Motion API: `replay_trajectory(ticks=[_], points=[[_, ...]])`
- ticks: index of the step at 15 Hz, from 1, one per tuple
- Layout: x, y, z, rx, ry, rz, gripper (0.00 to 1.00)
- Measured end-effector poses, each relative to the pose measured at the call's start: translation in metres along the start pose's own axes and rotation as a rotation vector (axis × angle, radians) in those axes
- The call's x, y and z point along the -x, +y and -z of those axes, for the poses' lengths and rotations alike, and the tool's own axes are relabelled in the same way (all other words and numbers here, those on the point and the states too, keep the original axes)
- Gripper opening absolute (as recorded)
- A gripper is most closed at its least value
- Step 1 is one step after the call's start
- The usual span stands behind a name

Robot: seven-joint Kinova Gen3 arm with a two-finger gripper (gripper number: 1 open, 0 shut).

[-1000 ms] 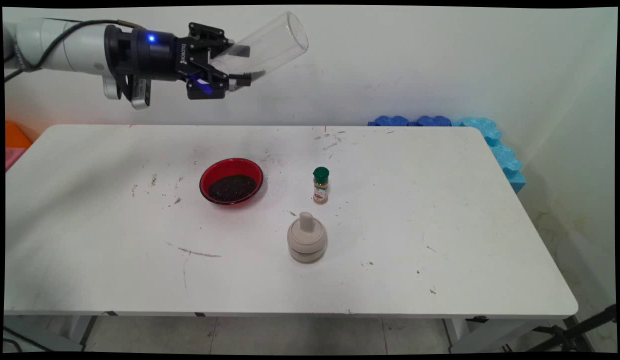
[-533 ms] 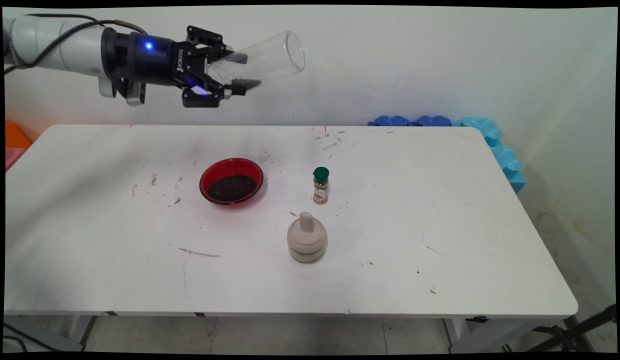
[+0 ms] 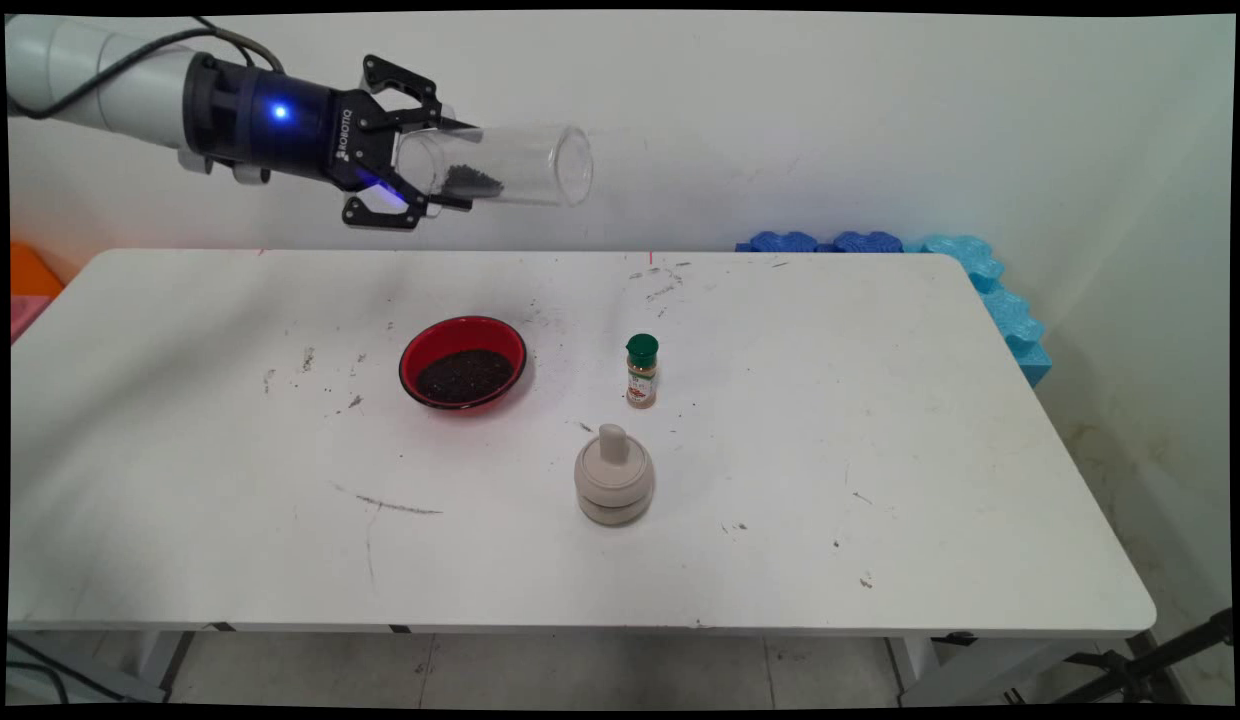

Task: Pour the black seasoning powder in the red bowl

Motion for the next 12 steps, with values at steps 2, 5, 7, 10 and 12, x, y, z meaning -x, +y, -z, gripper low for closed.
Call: replay_trajectory(ticks=[2, 5, 7, 10, 12], points=[[0.004, 0.002, 0.003, -0.026, 0.006, -0.105, 0.00], [0.010, 0.006, 0.008, -0.063, 0.012, -0.267, 0.00], [0.014, 0.008, 0.010, -0.085, 0.012, -0.364, 0.00], [0.021, 0.011, 0.015, -0.112, 0.014, -0.491, 0.00], [0.026, 0.013, 0.017, -0.127, 0.014, -0.573, 0.00]])
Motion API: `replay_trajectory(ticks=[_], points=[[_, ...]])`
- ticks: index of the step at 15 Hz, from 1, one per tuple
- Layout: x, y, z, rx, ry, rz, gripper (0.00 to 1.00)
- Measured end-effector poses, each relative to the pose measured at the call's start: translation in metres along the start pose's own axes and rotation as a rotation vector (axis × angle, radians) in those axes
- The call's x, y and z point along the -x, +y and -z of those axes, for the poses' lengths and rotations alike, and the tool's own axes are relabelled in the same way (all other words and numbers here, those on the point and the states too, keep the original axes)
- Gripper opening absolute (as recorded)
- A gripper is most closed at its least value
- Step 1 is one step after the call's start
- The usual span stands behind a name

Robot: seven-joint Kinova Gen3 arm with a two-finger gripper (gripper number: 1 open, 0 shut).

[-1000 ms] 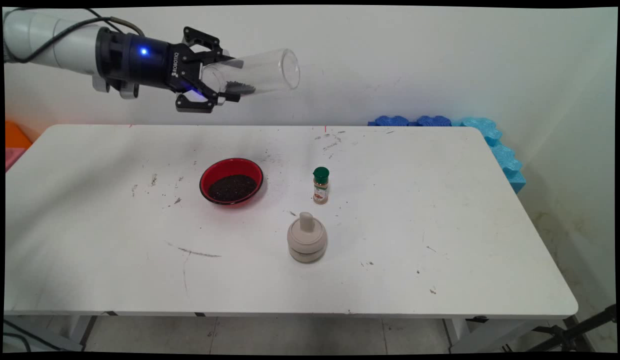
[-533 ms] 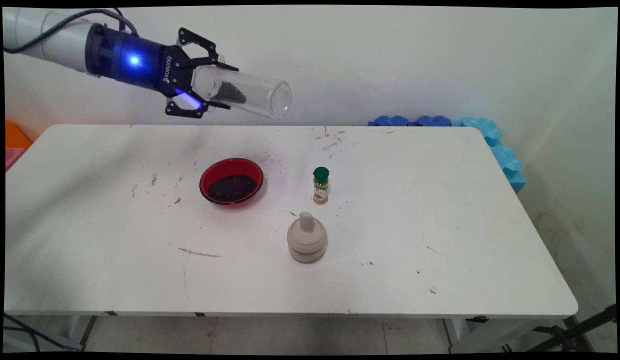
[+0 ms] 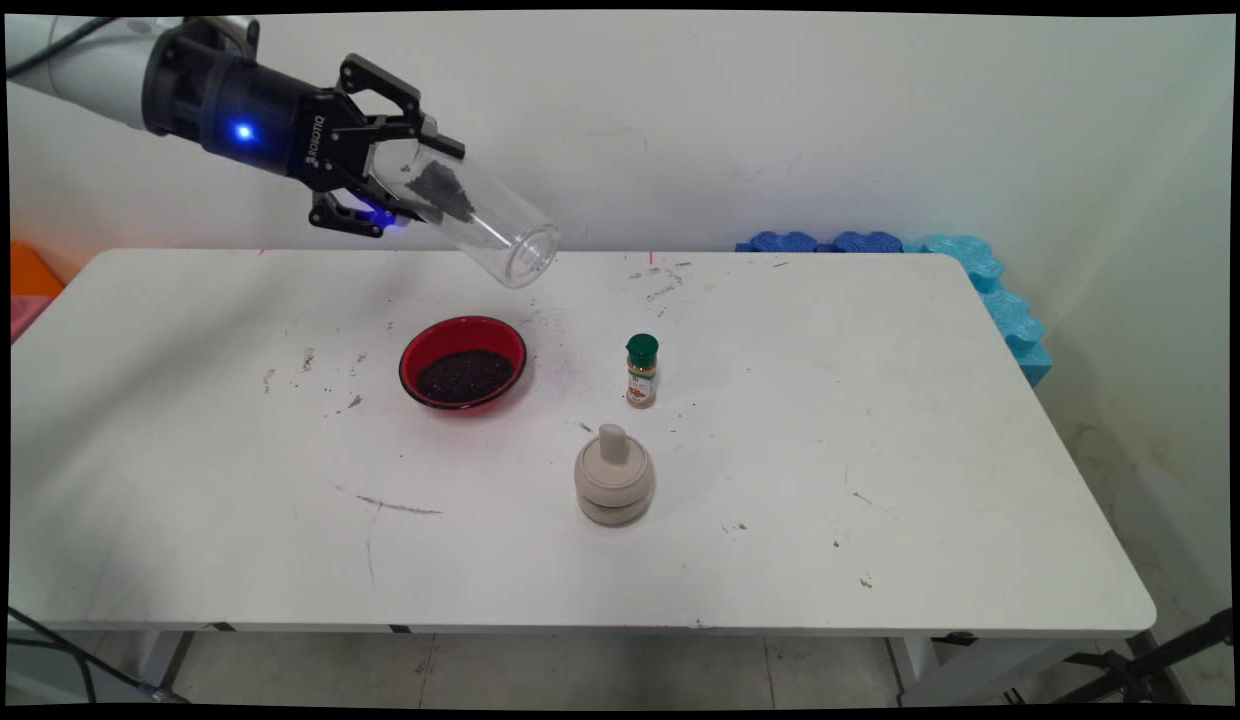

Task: Pour the black seasoning powder in the red bowl

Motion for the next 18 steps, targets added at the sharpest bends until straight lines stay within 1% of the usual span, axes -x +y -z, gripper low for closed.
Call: replay_trajectory(ticks=[2, 5, 7, 10, 13, 16, 18], points=[[0.002, 0.003, 0.001, -0.013, -0.002, -0.063, 0.00], [0.006, 0.007, 0.004, -0.041, -0.011, -0.215, 0.00], [0.009, 0.009, 0.006, -0.060, -0.026, -0.351, 0.00], [0.016, 0.014, 0.009, -0.073, -0.044, -0.535, 0.00], [0.024, 0.023, 0.013, -0.068, -0.046, -0.694, 0.00], [0.032, 0.029, 0.017, -0.059, -0.050, -0.836, 0.00], [0.036, 0.031, 0.019, -0.061, -0.049, -0.924, 0.00]])
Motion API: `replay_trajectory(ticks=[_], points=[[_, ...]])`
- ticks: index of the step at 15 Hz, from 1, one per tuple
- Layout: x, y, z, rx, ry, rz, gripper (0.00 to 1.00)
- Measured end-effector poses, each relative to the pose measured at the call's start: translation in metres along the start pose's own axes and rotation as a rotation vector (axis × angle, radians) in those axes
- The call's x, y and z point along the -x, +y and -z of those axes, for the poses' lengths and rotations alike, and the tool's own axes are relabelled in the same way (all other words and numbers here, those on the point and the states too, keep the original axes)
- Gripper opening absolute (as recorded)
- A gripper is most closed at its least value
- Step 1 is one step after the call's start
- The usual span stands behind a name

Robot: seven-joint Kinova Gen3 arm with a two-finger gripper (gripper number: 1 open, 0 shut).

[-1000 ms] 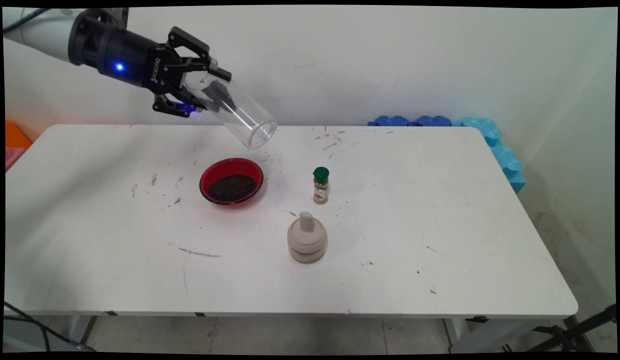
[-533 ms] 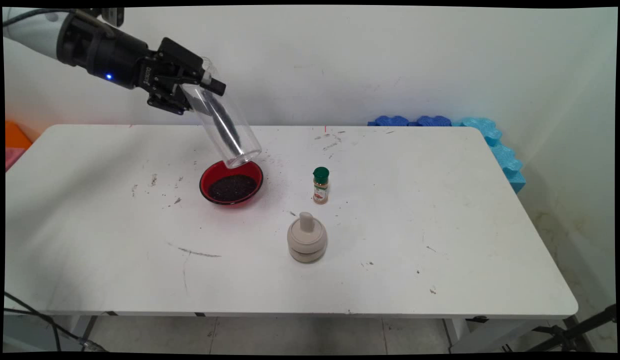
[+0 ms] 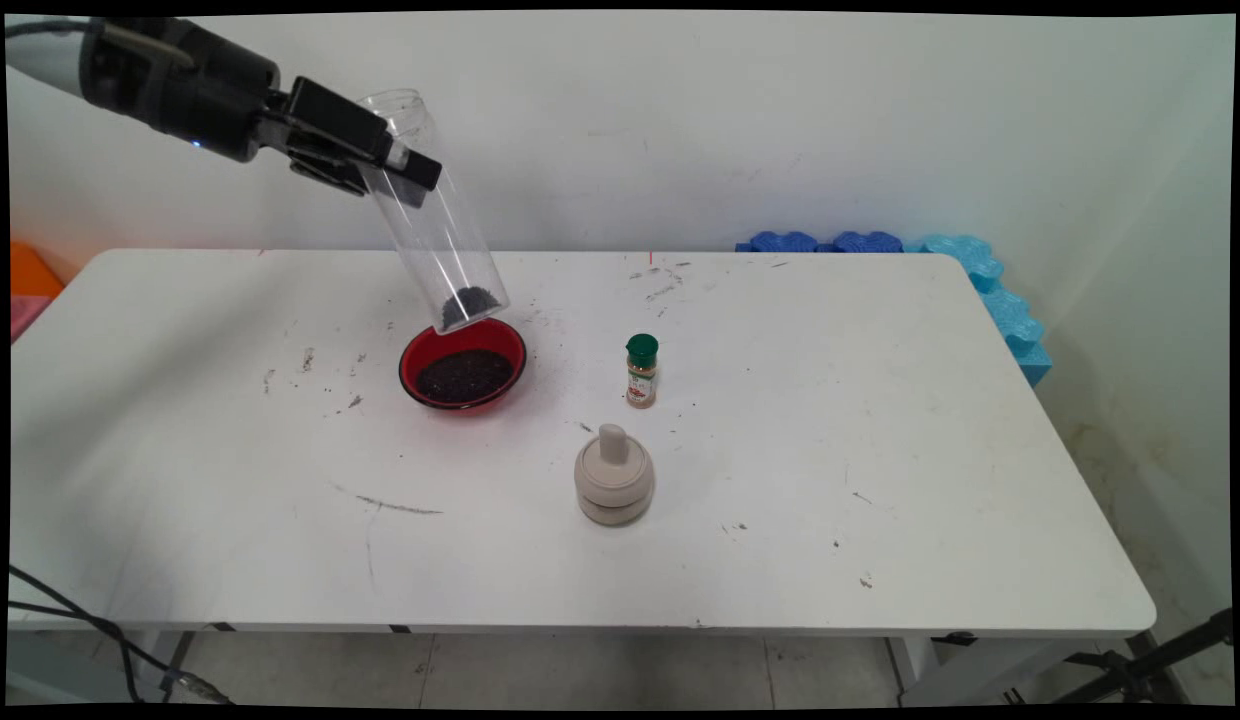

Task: Pour the black seasoning powder in the red bowl

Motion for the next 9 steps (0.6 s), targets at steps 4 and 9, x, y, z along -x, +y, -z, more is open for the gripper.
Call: replay_trajectory(ticks=[4, 9], points=[[0.002, 0.009, 0.001, -0.017, 0.010, -0.200, 0.00], [0.011, 0.021, -0.001, -0.018, -0.012, -0.444, 0.00]])
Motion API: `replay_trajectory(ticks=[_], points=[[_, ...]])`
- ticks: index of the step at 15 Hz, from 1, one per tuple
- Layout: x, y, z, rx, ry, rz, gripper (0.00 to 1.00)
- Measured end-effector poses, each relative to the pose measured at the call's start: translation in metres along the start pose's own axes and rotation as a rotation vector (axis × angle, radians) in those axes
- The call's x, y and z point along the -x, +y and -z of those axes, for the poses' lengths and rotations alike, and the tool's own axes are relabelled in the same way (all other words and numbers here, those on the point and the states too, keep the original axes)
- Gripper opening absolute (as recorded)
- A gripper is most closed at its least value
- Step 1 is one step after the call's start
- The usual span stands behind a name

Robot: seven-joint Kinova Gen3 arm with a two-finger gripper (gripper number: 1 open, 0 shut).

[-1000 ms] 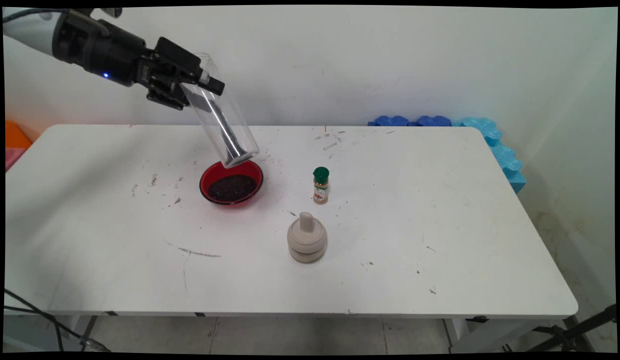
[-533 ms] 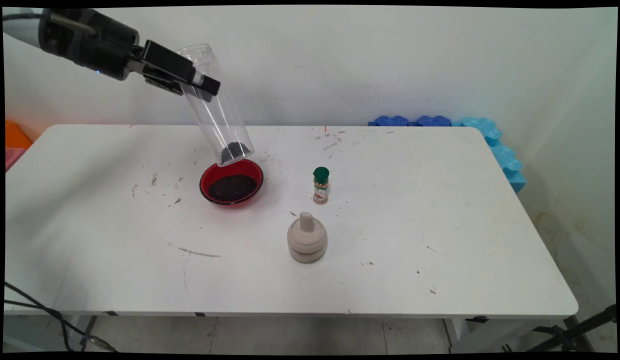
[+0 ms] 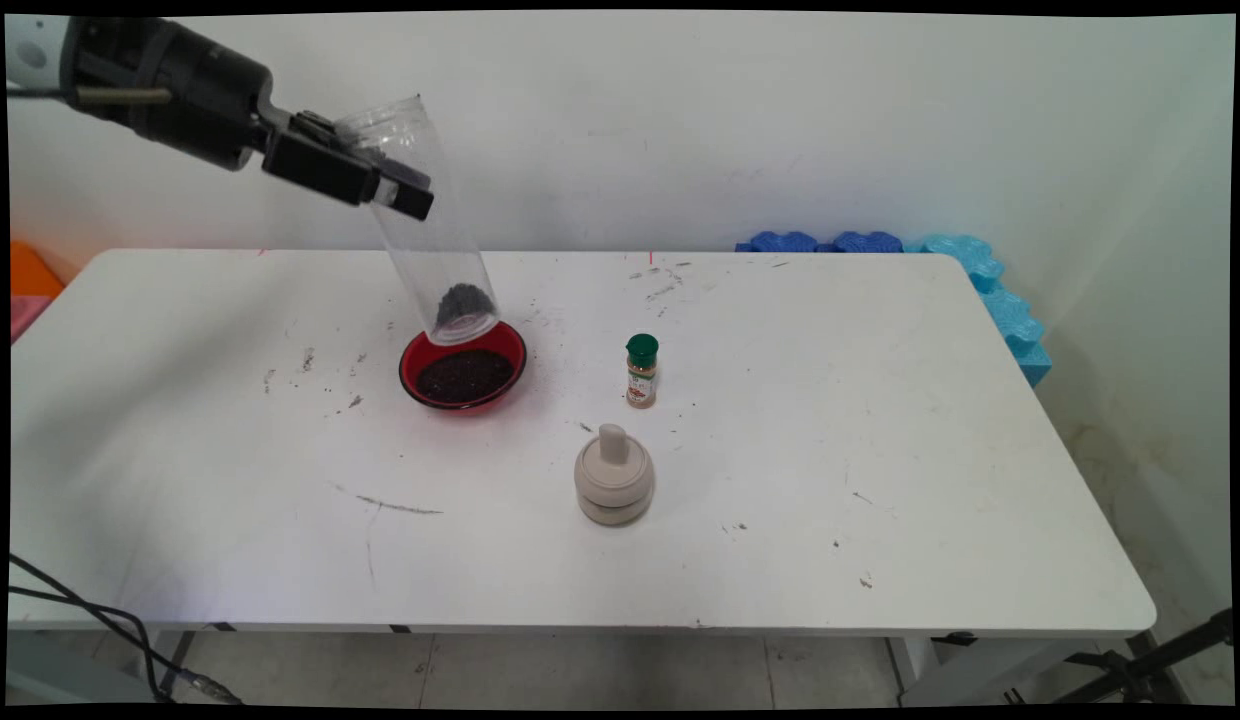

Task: Pour the black seasoning powder in the red bowl, then place the picked object on the table

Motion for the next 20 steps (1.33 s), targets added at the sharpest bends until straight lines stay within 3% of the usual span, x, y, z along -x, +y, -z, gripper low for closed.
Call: replay_trajectory(ticks=[3, 9, 14, 20], points=[[0.004, 0.006, -0.002, -0.003, -0.021, -0.115, 0.00], [0.013, 0.012, -0.010, -0.009, -0.045, -0.247, 0.00], [0.027, 0.013, -0.021, -0.016, -0.059, -0.293, 0.00], [0.059, 0.011, -0.048, -0.028, -0.081, -0.317, 0.00]])
